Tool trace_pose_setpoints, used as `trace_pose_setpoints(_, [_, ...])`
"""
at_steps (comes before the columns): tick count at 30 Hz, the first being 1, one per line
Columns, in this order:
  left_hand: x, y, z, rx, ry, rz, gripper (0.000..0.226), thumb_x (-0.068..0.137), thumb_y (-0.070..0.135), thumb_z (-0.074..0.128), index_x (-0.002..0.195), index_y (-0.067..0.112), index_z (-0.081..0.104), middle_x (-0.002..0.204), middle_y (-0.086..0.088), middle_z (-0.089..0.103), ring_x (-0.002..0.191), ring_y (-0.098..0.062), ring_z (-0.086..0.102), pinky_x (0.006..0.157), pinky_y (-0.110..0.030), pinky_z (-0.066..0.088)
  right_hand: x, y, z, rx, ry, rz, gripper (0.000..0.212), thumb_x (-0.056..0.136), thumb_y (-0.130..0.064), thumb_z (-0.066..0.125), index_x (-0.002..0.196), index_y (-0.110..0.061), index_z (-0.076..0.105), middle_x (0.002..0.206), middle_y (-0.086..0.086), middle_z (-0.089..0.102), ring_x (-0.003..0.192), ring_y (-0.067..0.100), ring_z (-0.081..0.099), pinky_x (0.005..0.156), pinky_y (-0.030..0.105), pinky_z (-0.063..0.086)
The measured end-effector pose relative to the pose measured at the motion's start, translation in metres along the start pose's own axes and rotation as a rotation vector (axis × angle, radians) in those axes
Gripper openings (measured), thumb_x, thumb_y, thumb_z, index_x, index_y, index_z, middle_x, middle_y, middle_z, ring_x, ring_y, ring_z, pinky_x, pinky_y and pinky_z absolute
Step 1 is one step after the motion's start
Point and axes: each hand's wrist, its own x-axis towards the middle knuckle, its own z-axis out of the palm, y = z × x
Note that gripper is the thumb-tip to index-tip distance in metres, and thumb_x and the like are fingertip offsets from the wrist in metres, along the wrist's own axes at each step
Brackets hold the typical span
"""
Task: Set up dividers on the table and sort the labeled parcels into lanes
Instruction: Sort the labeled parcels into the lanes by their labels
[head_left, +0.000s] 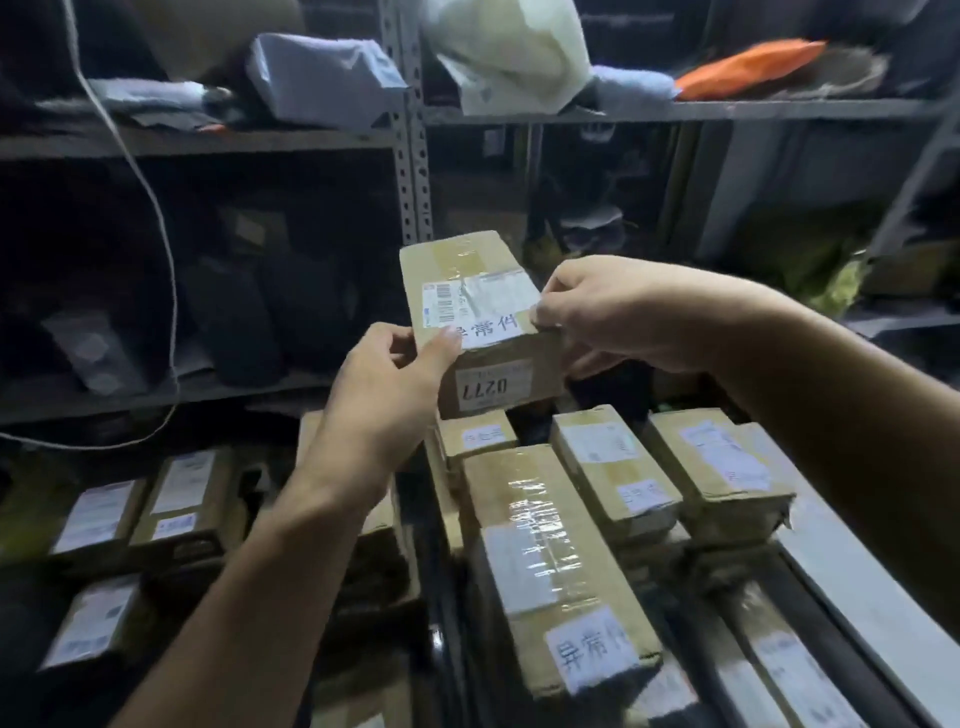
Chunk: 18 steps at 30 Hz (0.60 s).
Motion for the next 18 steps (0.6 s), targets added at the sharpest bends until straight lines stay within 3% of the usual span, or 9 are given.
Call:
trace_pose_setpoints(5, [0.011, 0.012, 0.104, 0.191, -0.205, -0.049, 0.025, 0.087, 0.048, 0.064, 0.094, 0.025, 0.059, 0.091, 0.006, 0.07, 0.079, -0.009, 0.067, 0.058, -0.026, 0.055, -0.015, 0.1, -0.051, 0.063, 0.093, 0.14, 0.019, 0.098, -0.027, 0.051, 0.09, -0.016, 0.064, 0.072, -0.008, 0.075, 0.068, 0.009, 0.073, 0.054, 0.021, 0.057])
trace_pose_setpoints(7, [0.013, 0.009, 0.14, 0.255, -0.269, -0.067, 0.023, 0.086, 0.045, 0.065, 0.087, 0.023, 0.062, 0.086, 0.005, 0.071, 0.078, -0.012, 0.067, 0.064, -0.03, 0.056, -0.02, 0.138, -0.062, 0.09, 0.087, 0.187, 0.018, 0.097, -0.026, 0.052, 0.093, -0.013, 0.064, 0.072, -0.006, 0.074, 0.066, 0.007, 0.072, 0.049, 0.021, 0.057])
trace_pose_setpoints(10, [0.013, 0.0, 0.189, 0.371, -0.362, -0.053, 0.028, 0.087, 0.043, 0.063, 0.07, 0.02, 0.063, 0.075, 0.011, 0.069, 0.068, -0.006, 0.064, 0.054, -0.023, 0.047, -0.024, 0.191, -0.072, 0.099, 0.113, 0.248, 0.021, 0.095, -0.023, 0.052, 0.101, -0.006, 0.062, 0.091, 0.01, 0.073, 0.072, 0.013, 0.073, 0.058, 0.025, 0.059])
trace_pose_setpoints(14, [0.018, -0.01, 0.247, 0.446, -0.462, -0.076, 0.025, 0.087, 0.038, 0.065, 0.068, 0.023, 0.06, 0.066, 0.017, 0.059, 0.053, -0.001, 0.057, 0.034, -0.007, 0.033, -0.028, 0.246, -0.082, 0.103, 0.134, 0.294, 0.017, 0.096, -0.027, 0.051, 0.097, -0.014, 0.061, 0.096, 0.007, 0.07, 0.088, 0.021, 0.071, 0.08, 0.04, 0.061])
trace_pose_setpoints(18, [0.029, -0.022, 0.3, 0.506, -0.547, -0.12, 0.018, 0.087, 0.034, 0.066, 0.074, 0.023, 0.06, 0.076, 0.012, 0.062, 0.067, -0.006, 0.06, 0.046, -0.017, 0.042, -0.026, 0.294, -0.087, 0.15, 0.199, 0.327, 0.015, 0.097, -0.028, 0.051, 0.097, -0.015, 0.059, 0.1, 0.007, 0.067, 0.094, 0.026, 0.067, 0.085, 0.05, 0.058])
